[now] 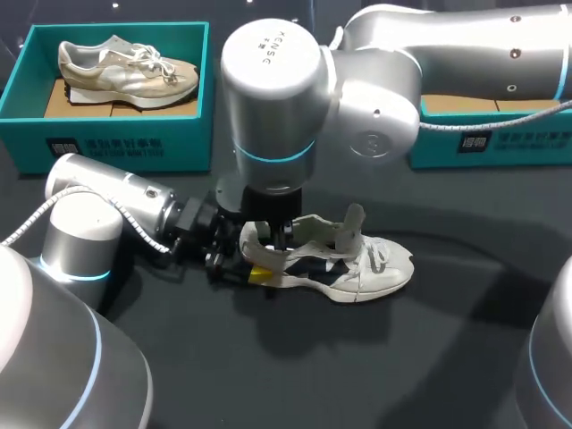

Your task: Take the shoe out of the shoebox, open the shoe tongue, remove and reinsert the insole, then place the shoe into the shoebox

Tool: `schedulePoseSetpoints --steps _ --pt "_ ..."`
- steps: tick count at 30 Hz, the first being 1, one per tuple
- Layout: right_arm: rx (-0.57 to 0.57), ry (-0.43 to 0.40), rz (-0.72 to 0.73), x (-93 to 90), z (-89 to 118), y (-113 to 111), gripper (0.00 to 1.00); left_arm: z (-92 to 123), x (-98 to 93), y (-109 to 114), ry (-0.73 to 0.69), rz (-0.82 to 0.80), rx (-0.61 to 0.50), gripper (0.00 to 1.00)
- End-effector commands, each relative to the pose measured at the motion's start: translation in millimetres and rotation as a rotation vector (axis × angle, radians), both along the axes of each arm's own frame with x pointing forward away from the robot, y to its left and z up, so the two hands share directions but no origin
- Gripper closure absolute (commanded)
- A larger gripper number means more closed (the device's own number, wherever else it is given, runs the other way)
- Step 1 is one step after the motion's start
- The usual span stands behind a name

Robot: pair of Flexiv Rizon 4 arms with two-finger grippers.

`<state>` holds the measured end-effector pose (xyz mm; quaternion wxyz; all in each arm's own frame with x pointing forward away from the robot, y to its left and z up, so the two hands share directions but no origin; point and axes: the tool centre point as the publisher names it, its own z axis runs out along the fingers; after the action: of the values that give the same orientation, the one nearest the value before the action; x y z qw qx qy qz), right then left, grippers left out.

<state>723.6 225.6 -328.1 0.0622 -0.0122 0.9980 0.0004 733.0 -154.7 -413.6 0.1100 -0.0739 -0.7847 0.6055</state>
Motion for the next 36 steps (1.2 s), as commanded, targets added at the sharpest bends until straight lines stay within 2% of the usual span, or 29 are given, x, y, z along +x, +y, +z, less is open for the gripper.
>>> schedulePoseSetpoints --steps 1,12,19,24,26,27,29,36 --pt "0.007 0.014 0.001 6.3 -16.6 -1.2 1.00 -3.4 2.0 0.7 0.000 0.001 0.001 1.00" --pt "0.028 0.025 -0.087 11.5 -36.1 -24.8 1.00 -3.4 2.0 0.7 0.000 0.001 0.001 1.00" --pt "0.042 0.025 -0.147 6.4 -39.7 -42.6 1.00 -3.4 2.0 0.7 0.000 0.001 0.001 1.00" --pt "0.045 0.021 -0.179 9.6 -42.3 -52.6 1.00 -3.4 2.0 0.7 0.000 0.001 0.001 1.00" --pt "0.046 0.023 -0.187 11.7 -43.6 -54.4 0.90 -3.4 2.0 0.7 0.000 0.001 0.001 1.00" --pt "0.047 0.024 -0.188 12.8 -44.0 -54.9 0.81 -3.4 2.0 0.7 0.000 0.001 0.001 1.00" --pt "0.052 0.030 -0.187 14.9 -45.3 -54.1 0.69 -3.4 2.0 0.7 0.000 0.001 0.001 1.00" --pt "0.065 0.055 -0.160 19.7 -55.3 -43.1 0.60 -3.4 2.0 0.7 0.000 0.001 0.001 1.00"
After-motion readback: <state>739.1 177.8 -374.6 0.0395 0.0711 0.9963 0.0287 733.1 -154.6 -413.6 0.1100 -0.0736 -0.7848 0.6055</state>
